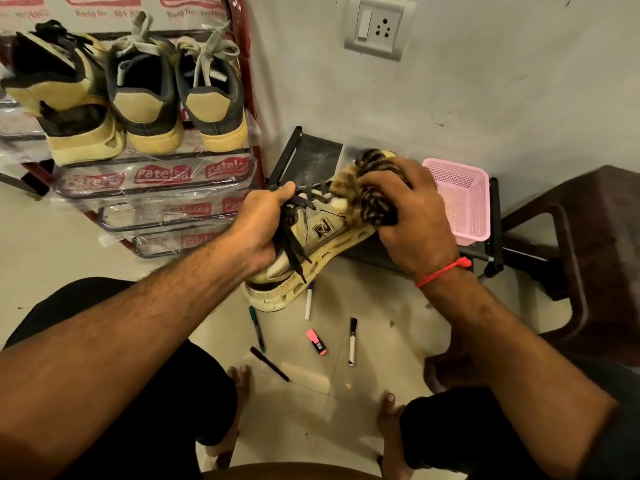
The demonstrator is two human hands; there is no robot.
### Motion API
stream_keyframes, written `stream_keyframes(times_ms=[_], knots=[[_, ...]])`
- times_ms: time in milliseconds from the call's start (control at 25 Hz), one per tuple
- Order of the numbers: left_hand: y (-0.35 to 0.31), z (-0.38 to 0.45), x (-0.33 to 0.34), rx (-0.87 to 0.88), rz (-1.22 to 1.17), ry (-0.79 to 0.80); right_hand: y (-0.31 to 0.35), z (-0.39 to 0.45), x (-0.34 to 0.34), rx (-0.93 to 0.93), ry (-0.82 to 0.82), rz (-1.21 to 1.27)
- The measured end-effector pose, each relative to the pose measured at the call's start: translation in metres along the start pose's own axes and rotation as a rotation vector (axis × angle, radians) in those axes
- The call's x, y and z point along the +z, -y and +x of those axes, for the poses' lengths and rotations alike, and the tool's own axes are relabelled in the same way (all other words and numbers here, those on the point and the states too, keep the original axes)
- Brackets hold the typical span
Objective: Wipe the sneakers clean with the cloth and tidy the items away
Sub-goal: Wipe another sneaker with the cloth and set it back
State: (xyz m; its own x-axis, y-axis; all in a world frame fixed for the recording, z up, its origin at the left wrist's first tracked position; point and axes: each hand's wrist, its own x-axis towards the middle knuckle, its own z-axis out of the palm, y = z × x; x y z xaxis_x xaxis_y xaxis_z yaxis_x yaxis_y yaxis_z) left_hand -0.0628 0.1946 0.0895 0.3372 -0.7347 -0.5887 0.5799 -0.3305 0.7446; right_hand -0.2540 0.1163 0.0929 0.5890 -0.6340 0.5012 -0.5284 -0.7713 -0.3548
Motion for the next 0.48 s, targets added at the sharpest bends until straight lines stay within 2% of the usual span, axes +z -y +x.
stream_keyframes(times_ms=[80,240,280,320,400,480], knots=[[0.002,0.001,0.001,0.05,0.035,-0.018,0.017,-0.011,0.009,0.021,0.032,0.039],[-0.001,0.003,-0.004,0.04,0.061,-0.057,0.072,-0.037,0.03,-0.424,0.189,0.076],[-0.003,0.003,-0.004,0.016,0.039,-0.038,0.069,-0.031,0.027,-0.463,0.186,0.043],[-0.004,0.0,-0.004,-0.004,0.005,-0.013,0.056,-0.022,0.023,-0.43,0.141,0.015],[-0.005,-0.005,-0.002,-0.025,-0.08,0.011,0.017,-0.002,0.01,-0.217,0.022,-0.032],[-0.003,-0.007,0.0,-0.028,-0.097,-0.021,-0.002,0.002,-0.001,-0.021,-0.022,-0.008]])
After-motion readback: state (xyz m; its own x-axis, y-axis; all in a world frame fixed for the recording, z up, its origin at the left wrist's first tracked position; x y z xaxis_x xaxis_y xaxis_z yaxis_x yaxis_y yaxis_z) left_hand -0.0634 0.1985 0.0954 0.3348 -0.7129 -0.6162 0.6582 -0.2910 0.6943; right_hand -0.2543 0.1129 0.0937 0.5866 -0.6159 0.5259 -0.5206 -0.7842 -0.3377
